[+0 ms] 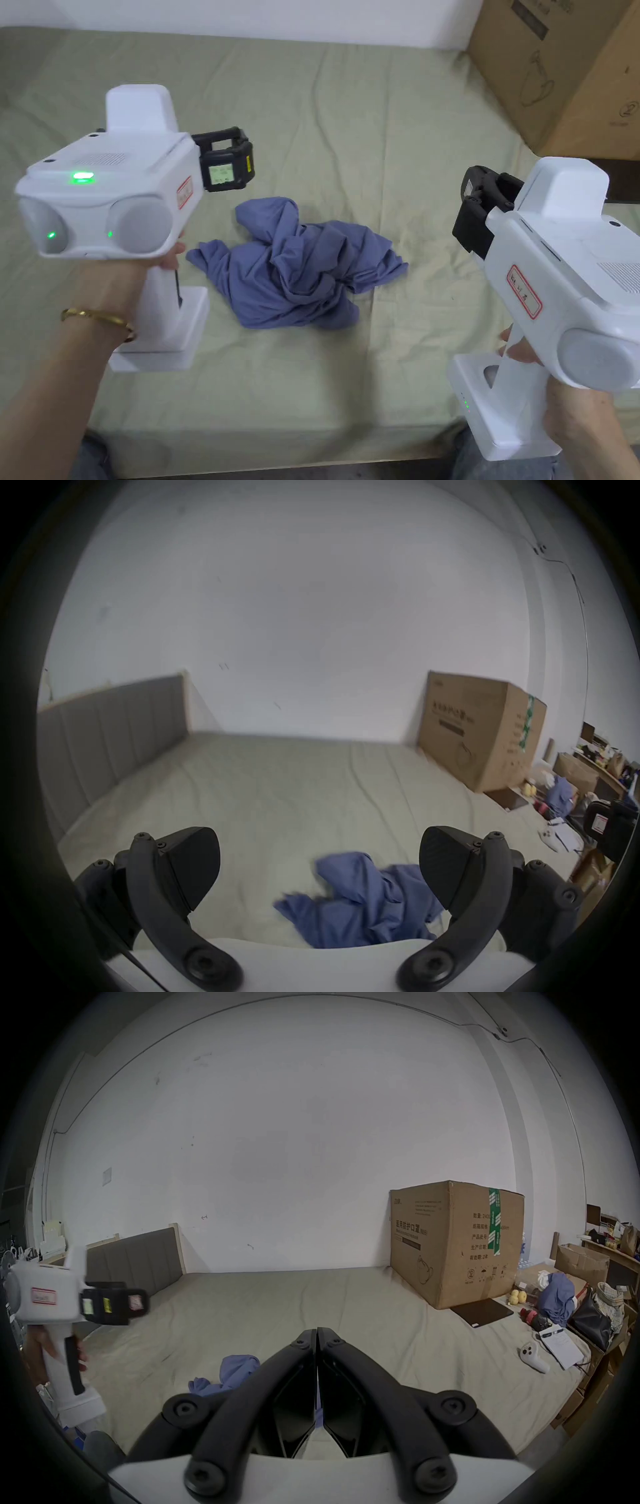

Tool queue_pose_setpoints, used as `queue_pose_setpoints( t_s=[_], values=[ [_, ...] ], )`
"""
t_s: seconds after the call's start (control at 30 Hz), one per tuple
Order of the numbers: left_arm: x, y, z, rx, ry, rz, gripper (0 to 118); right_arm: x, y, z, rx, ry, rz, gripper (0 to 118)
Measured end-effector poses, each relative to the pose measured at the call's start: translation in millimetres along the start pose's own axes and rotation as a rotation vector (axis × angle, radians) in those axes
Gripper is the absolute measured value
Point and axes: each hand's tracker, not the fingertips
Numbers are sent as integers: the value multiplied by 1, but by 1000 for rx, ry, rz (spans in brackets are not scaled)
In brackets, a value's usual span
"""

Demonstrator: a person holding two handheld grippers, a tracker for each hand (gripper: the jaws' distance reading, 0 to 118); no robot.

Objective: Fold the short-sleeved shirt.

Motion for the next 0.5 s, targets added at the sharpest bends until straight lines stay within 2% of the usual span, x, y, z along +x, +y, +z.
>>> queue_pose_setpoints(
  t_s=[0.17,0.23,0.27,0.37,0.4,0.43,0.47,0.5],
  values=[
    [-23,-19,33,42,87,-14,117,-8,-4,-2,14,14,-1,0],
    [-25,-33,42,44,107,-37,111,-12,-5,0,15,25,-10,0],
    [-25,-38,45,45,115,-48,104,-13,-6,1,17,28,-11,0],
    [-23,-55,52,29,112,-79,38,-19,-10,4,16,29,4,0],
    [-23,-60,53,27,117,-79,19,-20,-12,5,13,32,7,0],
    [-23,-63,54,24,116,-74,6,-20,-14,5,7,35,8,0],
    [-24,-67,54,18,113,-66,0,-20,-17,5,3,35,11,0],
    [-26,-69,55,14,107,-56,0,-21,-19,6,2,37,13,0]
  ],
)
